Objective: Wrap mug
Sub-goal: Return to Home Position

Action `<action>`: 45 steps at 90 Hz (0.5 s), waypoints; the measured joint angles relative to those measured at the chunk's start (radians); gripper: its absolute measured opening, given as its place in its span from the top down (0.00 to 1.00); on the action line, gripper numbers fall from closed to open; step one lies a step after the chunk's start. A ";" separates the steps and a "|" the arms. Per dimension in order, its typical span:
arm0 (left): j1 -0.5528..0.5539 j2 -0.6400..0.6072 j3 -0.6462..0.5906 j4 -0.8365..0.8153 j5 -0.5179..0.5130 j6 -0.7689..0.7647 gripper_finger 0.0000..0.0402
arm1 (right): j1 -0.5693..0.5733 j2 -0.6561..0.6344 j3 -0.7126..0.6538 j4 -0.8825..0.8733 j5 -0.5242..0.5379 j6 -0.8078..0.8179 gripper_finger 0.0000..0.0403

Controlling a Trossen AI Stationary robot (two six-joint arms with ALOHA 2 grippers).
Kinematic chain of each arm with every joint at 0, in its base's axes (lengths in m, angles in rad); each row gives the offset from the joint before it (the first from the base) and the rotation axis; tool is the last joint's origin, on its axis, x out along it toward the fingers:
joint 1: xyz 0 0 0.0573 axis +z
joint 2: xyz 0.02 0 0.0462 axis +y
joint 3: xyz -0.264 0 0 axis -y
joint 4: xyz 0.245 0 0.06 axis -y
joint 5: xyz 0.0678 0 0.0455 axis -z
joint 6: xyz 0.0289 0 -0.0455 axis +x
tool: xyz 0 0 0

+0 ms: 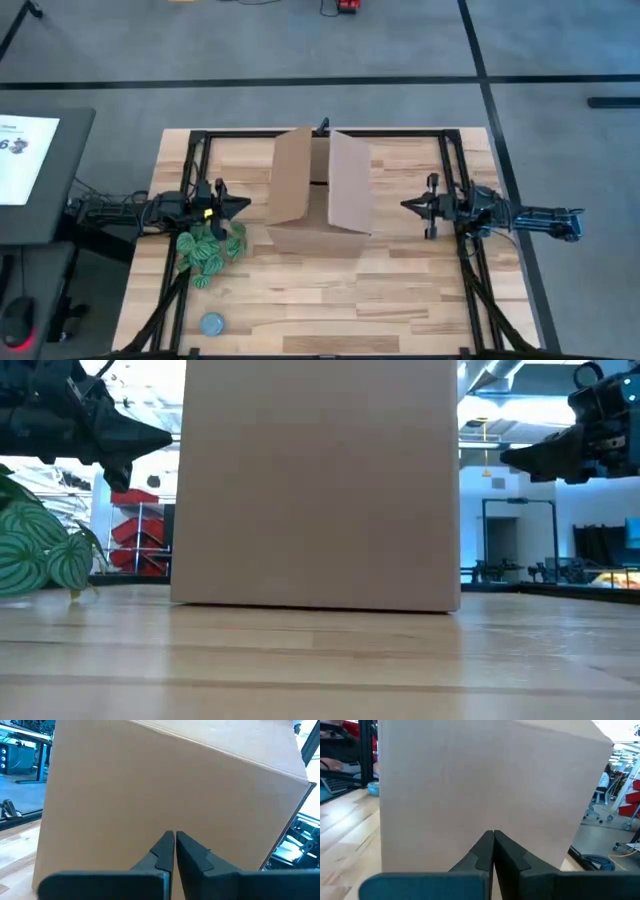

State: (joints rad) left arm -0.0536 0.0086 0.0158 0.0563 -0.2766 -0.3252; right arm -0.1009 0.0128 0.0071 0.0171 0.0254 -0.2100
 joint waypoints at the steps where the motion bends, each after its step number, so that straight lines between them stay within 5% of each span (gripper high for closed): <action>1: 0.000 0.000 0.000 0.000 0.000 0.000 1.00 | 0.000 0.000 0.000 0.000 0.000 0.000 1.00; 45: 0.000 0.000 0.001 -0.003 0.004 0.053 1.00 | 0.000 0.000 0.000 0.000 0.000 0.000 1.00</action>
State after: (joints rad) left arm -0.0536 0.0083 0.0166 0.0534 -0.2722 -0.2725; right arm -0.1009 0.0132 0.0067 0.0166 0.0254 -0.2096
